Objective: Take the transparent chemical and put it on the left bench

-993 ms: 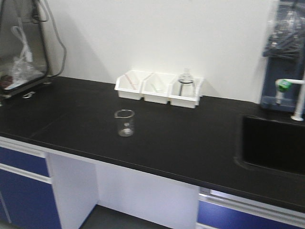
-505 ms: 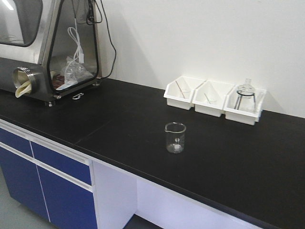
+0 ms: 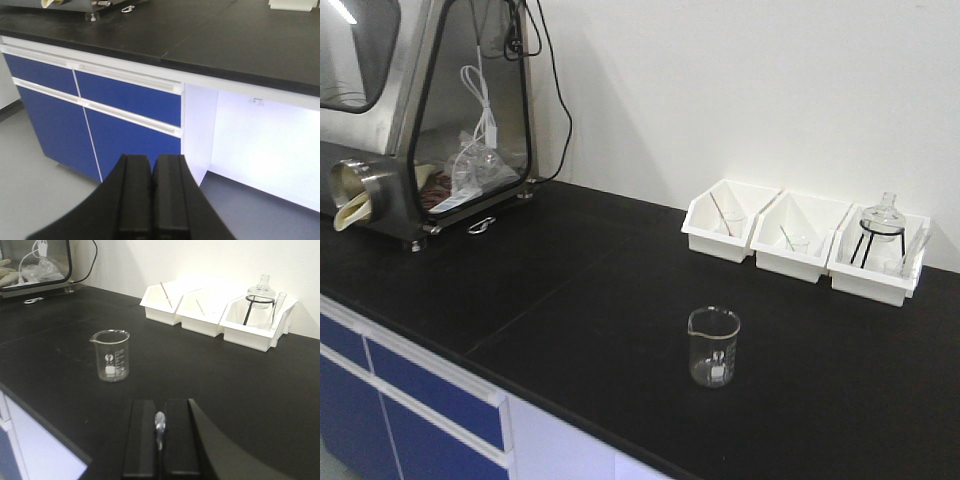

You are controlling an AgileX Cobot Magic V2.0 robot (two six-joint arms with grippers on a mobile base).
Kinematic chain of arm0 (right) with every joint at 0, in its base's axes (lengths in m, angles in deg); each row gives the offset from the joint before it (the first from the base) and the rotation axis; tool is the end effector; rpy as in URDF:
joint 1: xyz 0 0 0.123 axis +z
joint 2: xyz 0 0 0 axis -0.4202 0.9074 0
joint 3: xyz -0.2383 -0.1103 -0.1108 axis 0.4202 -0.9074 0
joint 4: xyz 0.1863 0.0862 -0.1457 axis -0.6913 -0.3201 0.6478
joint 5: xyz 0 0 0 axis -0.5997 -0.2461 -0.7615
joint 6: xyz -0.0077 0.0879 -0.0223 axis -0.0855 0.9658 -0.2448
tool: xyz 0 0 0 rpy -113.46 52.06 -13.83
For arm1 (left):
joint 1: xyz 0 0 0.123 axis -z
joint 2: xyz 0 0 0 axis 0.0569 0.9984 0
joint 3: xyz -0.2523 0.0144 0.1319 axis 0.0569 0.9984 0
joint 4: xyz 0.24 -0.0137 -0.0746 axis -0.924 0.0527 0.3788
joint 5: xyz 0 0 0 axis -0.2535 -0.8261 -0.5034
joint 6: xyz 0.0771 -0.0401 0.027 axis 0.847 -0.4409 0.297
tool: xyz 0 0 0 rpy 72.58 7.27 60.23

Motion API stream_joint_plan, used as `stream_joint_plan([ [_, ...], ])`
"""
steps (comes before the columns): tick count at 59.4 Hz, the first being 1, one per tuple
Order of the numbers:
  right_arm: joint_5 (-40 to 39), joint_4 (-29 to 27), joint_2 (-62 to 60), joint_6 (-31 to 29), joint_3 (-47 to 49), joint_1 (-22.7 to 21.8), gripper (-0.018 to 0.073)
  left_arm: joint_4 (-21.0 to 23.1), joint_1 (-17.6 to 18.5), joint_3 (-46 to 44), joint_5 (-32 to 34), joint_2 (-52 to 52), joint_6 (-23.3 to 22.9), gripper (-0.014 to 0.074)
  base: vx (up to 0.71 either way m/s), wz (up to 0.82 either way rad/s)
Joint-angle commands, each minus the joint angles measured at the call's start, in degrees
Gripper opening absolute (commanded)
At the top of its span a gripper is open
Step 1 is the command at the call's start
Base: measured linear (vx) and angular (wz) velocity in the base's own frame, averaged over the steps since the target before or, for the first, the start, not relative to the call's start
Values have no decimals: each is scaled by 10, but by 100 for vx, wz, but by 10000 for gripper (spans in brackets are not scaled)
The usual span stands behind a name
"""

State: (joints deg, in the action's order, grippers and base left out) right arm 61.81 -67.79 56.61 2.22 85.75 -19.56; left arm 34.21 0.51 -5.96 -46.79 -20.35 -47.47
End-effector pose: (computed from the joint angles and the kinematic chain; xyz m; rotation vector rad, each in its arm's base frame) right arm 0.1028 0.0117 0.2422 -0.1285 1.6958 0.0626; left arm 0.0565 -0.0037 0.2038 0.0743 1.5103 -0.0273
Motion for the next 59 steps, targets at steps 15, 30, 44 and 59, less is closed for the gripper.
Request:
stream_joint_plan([
  [15,-42,3,2,0,17,-3,37,0,1,9,45,-11,-4,-3,29,-13],
  [30,-42,3,2,0,17,-3,37,0,1,9,45,-11,-4,-3,23,-11],
  [44,-42,3,2,0,17,-3,37,0,1,9,45,-11,-4,-3,15,-14],
  [59,-42,3,2,0,17,-3,37,0,1,9,45,-11,-4,-3,9,-12],
])
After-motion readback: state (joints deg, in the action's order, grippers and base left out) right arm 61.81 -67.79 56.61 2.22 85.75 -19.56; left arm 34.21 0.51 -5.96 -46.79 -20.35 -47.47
